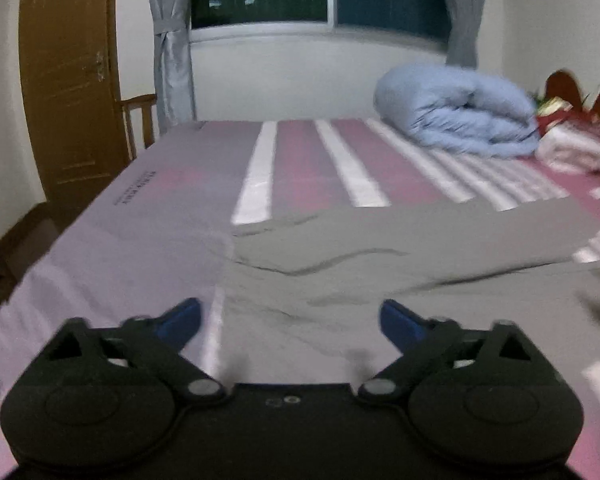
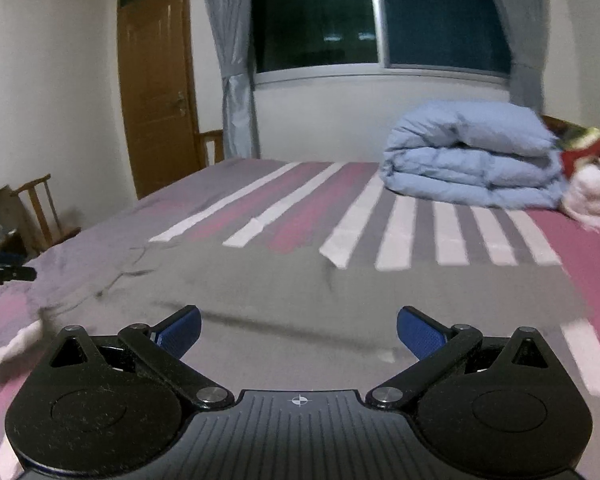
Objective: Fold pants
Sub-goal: 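Lower both grippers to the sweatpants cuffs and close on them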
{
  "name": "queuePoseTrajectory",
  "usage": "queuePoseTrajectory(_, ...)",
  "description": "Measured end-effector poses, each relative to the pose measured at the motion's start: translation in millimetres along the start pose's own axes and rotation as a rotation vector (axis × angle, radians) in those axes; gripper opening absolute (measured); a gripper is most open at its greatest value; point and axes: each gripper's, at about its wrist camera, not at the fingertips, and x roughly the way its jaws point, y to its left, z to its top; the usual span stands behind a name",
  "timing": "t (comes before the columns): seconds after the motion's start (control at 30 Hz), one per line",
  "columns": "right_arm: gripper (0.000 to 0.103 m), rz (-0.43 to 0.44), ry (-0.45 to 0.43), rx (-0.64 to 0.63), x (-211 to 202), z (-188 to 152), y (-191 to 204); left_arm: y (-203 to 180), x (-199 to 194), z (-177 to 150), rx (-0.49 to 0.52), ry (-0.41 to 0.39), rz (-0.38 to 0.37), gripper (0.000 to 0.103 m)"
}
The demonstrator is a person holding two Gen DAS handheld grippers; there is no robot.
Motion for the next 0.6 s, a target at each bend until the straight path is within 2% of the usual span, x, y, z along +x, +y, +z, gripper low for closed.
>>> queuePoseTrajectory(0.03,0.103,0.006,0.004,-0.009,18.9,6.4,-2.4,8.4,19.6,5.4,0.007,0.015,-0.003,0.078)
queuePoseTrajectory(0.1,0.103,0.017,0.017,-0.041,65.6,16.6,-8.2,17.1,52.5,14.2,0.017,0.022,0.008,0.076)
queuePoseTrajectory(0.3,0.103,0.047,0.086,-0.115,199.6,26.9,-32.7,44.2,150.3,37.0,-0.085,0.055,-0.023,0.064)
queuePoseTrajectory(0.4,0.1,0.068,0.101,-0.125,245.1,25.5,-44.8,49.7,190.0,42.9,-0.113,0.093,-0.044,0.062)
queuePoseTrajectory(0.43,0.095,0.077,0.109,-0.133,256.5,25.4,-46.9,48.9,201.9,44.2,-0.099,0.111,-0.047,0.059)
queuePoseTrajectory(0.47,0.086,0.085,0.119,-0.143,268.1,25.6,-49.1,49.9,211.3,46.9,-0.085,0.119,-0.045,0.058)
queuePoseTrajectory(0.5,0.083,0.089,0.127,-0.156,278.9,25.9,-50.8,48.3,220.3,49.2,-0.068,0.129,-0.041,0.059)
queuePoseTrajectory(0.6,0.083,0.096,0.139,-0.183,299.7,27.4,-54.3,48.1,242.1,55.9,-0.045,0.157,-0.034,0.06)
